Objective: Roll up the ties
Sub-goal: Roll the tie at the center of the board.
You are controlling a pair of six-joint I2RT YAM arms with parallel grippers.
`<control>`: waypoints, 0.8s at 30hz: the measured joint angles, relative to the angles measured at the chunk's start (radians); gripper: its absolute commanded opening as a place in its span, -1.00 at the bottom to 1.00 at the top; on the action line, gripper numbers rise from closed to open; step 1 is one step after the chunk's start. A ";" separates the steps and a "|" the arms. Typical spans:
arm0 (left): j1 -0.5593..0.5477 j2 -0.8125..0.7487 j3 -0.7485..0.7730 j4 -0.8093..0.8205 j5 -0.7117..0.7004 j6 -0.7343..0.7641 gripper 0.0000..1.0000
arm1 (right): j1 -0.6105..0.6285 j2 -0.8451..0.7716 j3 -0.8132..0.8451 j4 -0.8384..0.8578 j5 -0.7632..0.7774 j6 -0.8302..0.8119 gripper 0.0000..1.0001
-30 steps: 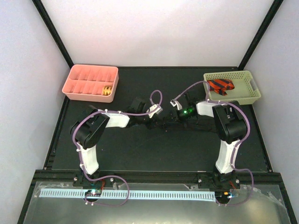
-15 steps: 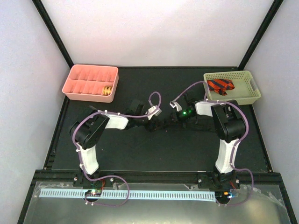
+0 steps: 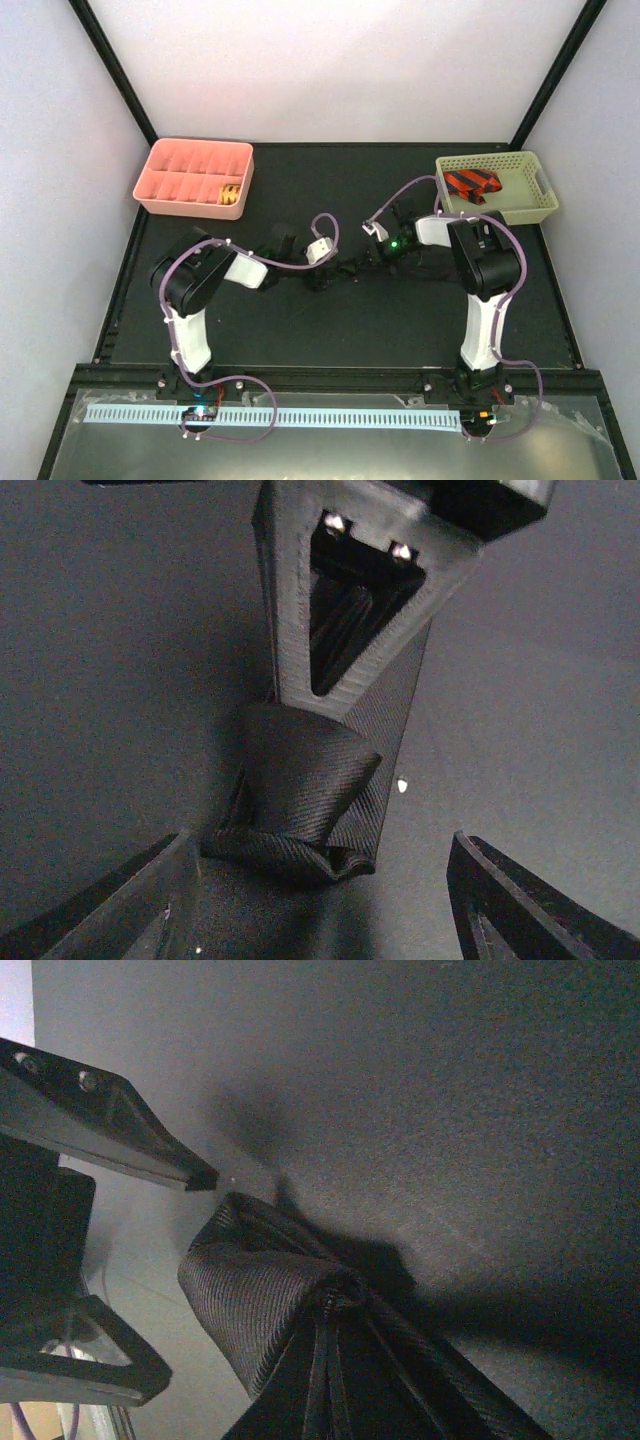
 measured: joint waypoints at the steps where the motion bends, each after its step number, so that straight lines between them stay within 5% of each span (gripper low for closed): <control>1: -0.001 0.010 0.000 0.006 0.004 0.009 0.38 | 0.000 0.003 0.003 -0.002 0.000 -0.002 -0.97; 6: -0.017 0.055 0.006 0.022 -0.002 0.060 0.26 | 0.000 0.013 0.015 -0.010 0.000 -0.004 -0.97; 16: -0.023 0.095 0.029 0.066 -0.009 0.077 -0.40 | 0.000 0.013 0.016 -0.011 0.001 -0.013 -0.97; 24: -0.044 0.076 0.059 -0.013 -0.053 0.117 -0.56 | 0.001 0.013 0.016 -0.012 0.001 -0.018 -0.97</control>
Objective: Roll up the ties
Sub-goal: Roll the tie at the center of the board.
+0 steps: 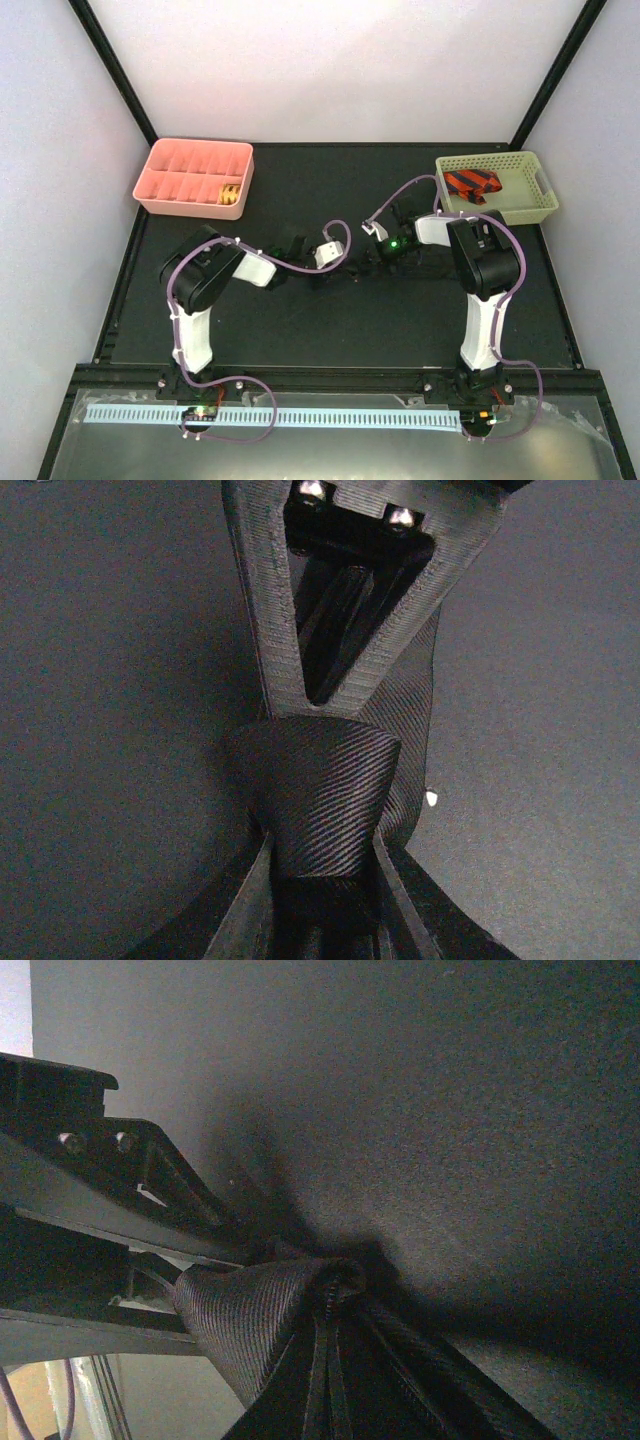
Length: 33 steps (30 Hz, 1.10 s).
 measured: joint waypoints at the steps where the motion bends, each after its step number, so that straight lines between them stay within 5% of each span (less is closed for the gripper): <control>1: -0.005 -0.008 0.005 -0.023 -0.014 0.011 -0.62 | 0.000 0.000 0.000 0.000 0.000 -0.001 -0.97; 7: -0.026 -0.045 0.059 -0.198 -0.081 0.071 -0.84 | 0.000 -0.001 0.015 -0.041 0.010 -0.034 -0.77; 19: -0.061 -0.093 0.151 -0.489 -0.167 0.163 -0.90 | -0.051 -0.063 0.077 -0.188 -0.021 -0.091 -0.17; 33: -0.074 -0.095 0.161 -0.514 -0.201 0.174 -0.90 | 0.010 -0.053 0.035 -0.170 -0.074 -0.030 -0.27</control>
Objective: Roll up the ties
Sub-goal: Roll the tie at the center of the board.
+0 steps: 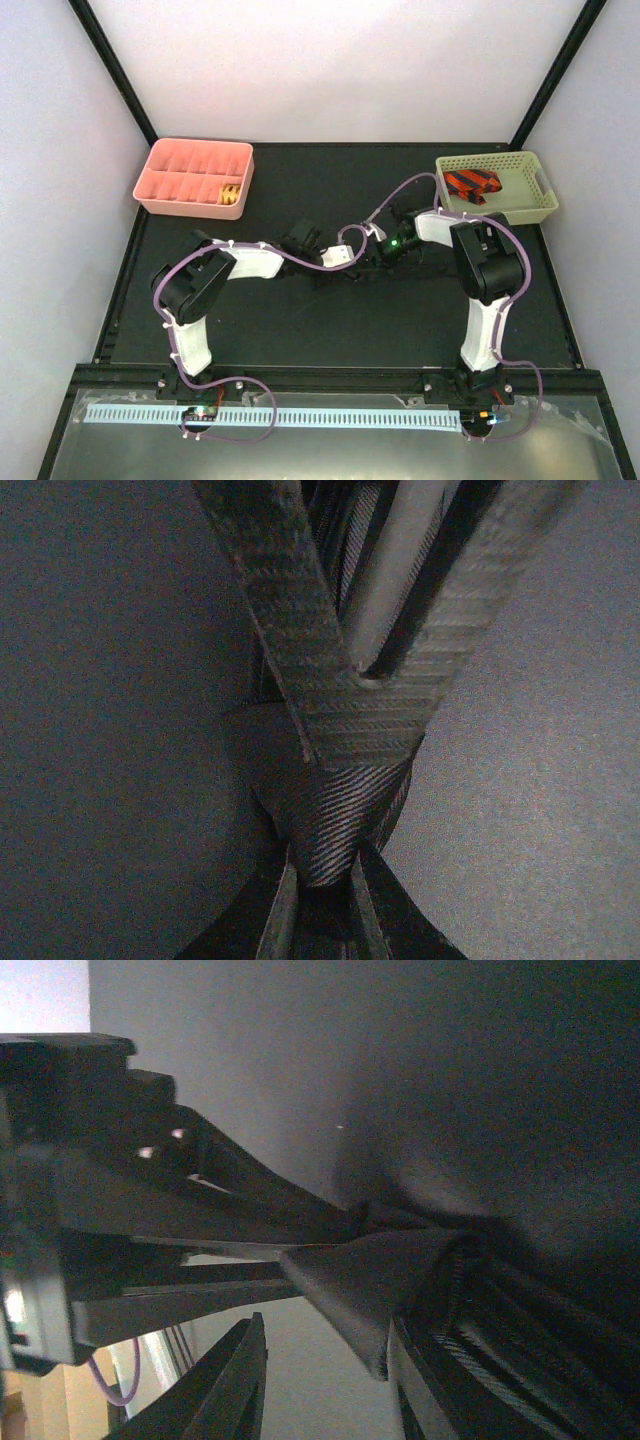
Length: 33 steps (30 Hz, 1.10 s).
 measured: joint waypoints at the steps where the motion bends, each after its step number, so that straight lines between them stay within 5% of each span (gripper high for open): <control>1: 0.000 0.000 0.000 0.000 0.000 0.000 -0.90 | 0.001 0.008 0.000 0.001 0.009 0.003 -0.27; 21: -0.003 0.000 0.012 -0.029 -0.013 0.000 -0.87 | 0.010 0.035 0.004 0.017 0.042 0.024 -0.97; 26: -0.003 0.000 0.011 -0.026 -0.017 -0.019 -0.16 | 0.010 0.035 0.006 0.013 0.047 0.017 -0.97; 33: 0.027 -0.060 -0.112 0.103 0.042 -0.083 0.18 | 0.011 0.035 0.004 0.015 0.070 0.004 -0.97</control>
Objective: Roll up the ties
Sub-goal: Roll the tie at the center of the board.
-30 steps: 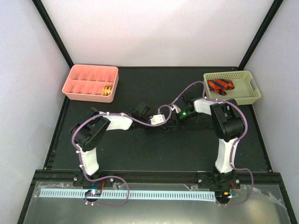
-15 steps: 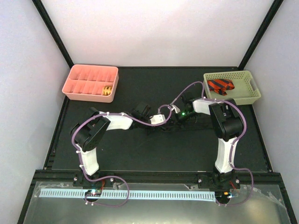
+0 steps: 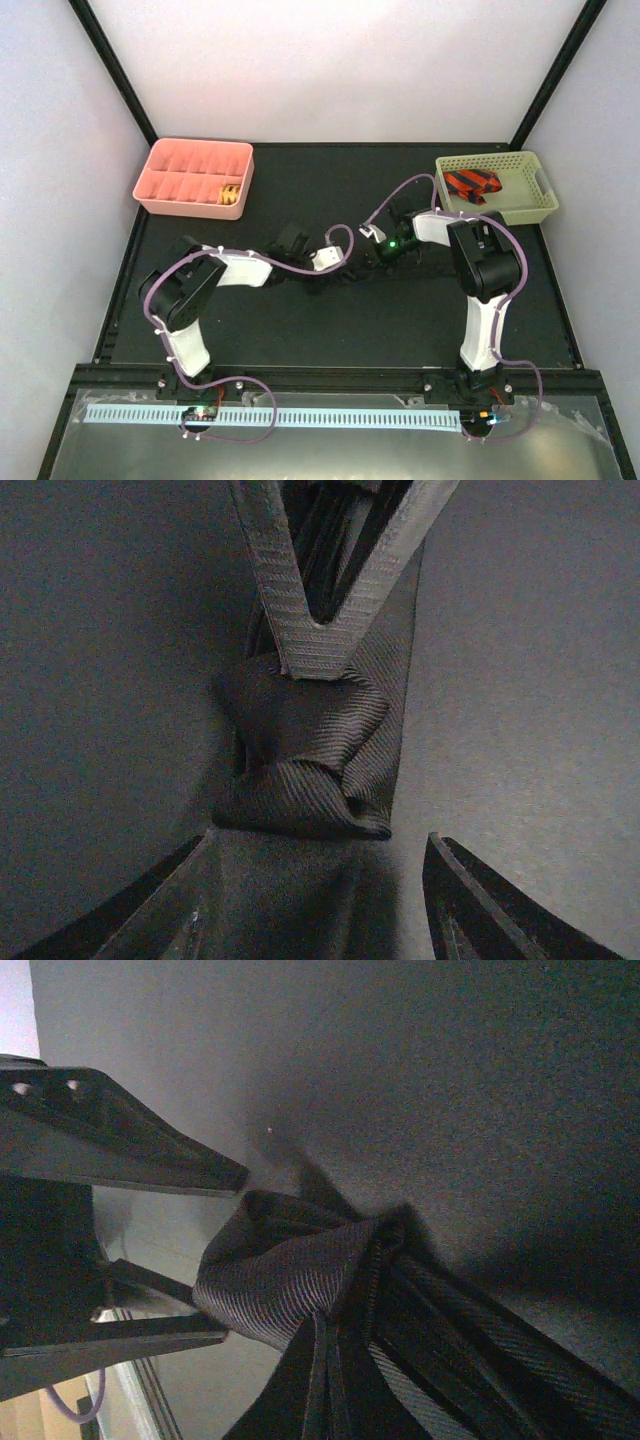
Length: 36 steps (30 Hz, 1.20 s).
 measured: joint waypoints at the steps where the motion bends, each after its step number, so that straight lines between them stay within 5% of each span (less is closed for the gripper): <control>1: 0.005 -0.011 -0.019 0.023 0.010 -0.006 0.19 | 0.000 0.000 0.000 0.000 0.004 -0.002 -0.97; 14: 0.052 0.077 -0.154 0.491 0.228 -0.154 0.28 | -0.011 0.000 -0.017 0.014 0.036 -0.012 -0.97; 27: 0.050 0.192 -0.105 0.599 0.262 -0.207 0.22 | -0.011 0.000 -0.023 0.027 0.036 -0.012 -0.97; 36: 0.042 0.219 -0.051 0.583 0.260 -0.214 -0.30 | -0.011 0.000 -0.025 0.035 0.032 -0.011 -0.97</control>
